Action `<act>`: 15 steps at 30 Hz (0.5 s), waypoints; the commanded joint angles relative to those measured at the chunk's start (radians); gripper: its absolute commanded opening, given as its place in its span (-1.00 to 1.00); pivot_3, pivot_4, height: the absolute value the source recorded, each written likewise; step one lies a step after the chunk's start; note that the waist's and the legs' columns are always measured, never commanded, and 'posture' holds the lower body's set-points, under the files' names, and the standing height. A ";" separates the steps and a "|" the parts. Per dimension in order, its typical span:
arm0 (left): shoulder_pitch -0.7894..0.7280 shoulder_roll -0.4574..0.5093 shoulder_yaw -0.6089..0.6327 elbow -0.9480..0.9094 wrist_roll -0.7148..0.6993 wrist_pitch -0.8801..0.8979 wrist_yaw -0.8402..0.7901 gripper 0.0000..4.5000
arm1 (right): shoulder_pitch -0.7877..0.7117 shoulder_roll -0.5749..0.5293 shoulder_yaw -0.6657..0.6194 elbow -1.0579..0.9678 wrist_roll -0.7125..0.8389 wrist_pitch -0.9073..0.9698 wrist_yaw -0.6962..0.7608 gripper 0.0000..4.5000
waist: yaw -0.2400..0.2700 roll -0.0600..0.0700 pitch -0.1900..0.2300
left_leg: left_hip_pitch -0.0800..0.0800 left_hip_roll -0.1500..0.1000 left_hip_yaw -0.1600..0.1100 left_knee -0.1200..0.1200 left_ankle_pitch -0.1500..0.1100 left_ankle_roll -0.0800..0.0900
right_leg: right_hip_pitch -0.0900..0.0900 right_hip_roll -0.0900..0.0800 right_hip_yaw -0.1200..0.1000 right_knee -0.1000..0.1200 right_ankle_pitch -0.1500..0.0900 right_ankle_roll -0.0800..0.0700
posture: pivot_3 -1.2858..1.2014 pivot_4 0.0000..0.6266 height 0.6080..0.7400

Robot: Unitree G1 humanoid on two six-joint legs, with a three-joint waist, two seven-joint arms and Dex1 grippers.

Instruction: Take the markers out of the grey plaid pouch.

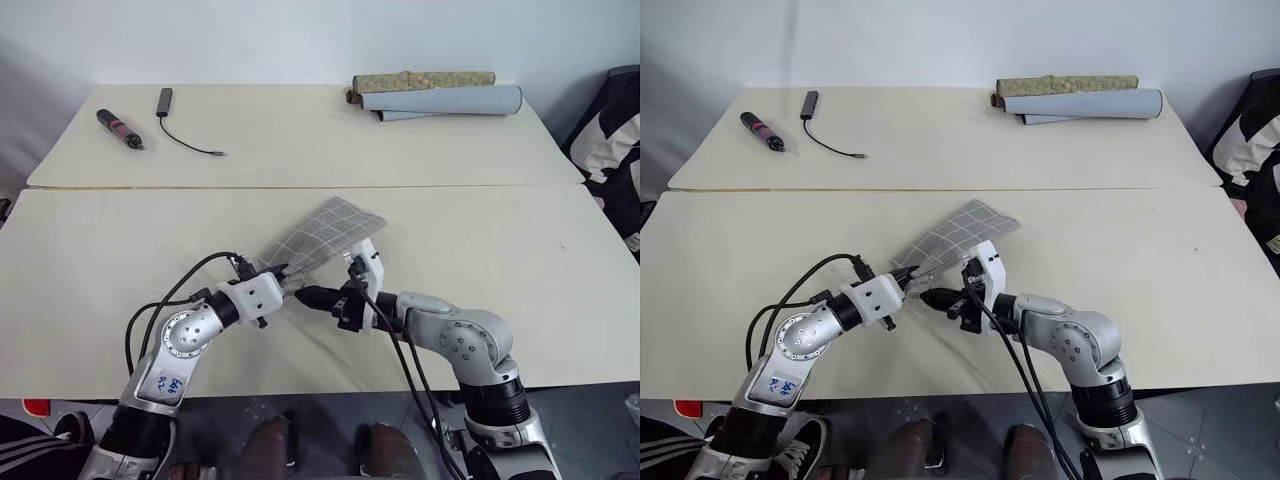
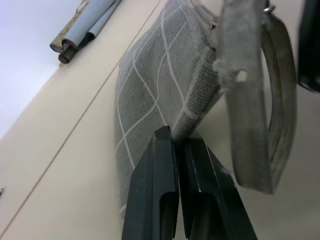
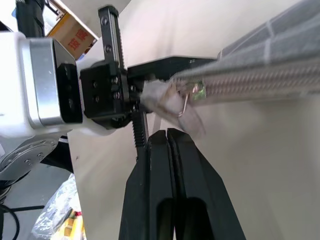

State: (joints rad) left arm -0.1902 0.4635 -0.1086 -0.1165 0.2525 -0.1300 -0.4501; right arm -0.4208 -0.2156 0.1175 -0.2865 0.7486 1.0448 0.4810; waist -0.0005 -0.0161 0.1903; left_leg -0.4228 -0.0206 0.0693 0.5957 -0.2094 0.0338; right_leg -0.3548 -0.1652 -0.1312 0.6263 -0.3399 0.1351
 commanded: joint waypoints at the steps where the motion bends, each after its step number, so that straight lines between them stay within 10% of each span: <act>1: 0.000 -0.004 0.022 -0.055 -0.033 0.007 0.006 -1.00 | 0.018 -0.052 -0.014 -0.036 0.021 -0.021 0.074 -0.91 | 0.002 0.000 0.000 | 0.000 0.000 0.000 0.000 0.000 0.000 | 0.000 0.000 0.000 0.000 0.000 0.000 | 0.03 -0.52 1.00; 13: -0.025 0.011 0.025 -0.075 -0.062 0.019 -0.024 -1.00 | 0.034 -0.040 0.003 -0.001 -0.074 -0.143 0.057 0.82 | 0.000 0.000 0.000 | 0.000 0.000 0.001 0.000 0.000 0.000 | -0.001 0.000 0.000 -0.001 0.000 0.000 | 0.03 -0.52 1.00; 15: -0.026 0.012 0.026 -0.072 -0.061 0.018 -0.023 -1.00 | 0.038 -0.001 -0.006 0.005 -0.055 -0.134 0.049 0.82 | 0.000 0.000 0.000 | 0.000 0.000 0.001 0.000 0.000 0.000 | -0.001 0.000 0.000 -0.001 0.000 0.000 | 0.03 -0.52 1.00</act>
State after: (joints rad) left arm -0.2098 0.4700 -0.0933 -0.1460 0.2030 -0.1058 -0.4742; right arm -0.3786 -0.2308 0.1148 -0.2669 0.6709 0.9202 0.5327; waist -0.0005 -0.0162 0.1903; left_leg -0.4231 -0.0204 0.0703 0.5958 -0.2093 0.0340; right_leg -0.3551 -0.1651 -0.1308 0.6258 -0.3399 0.1352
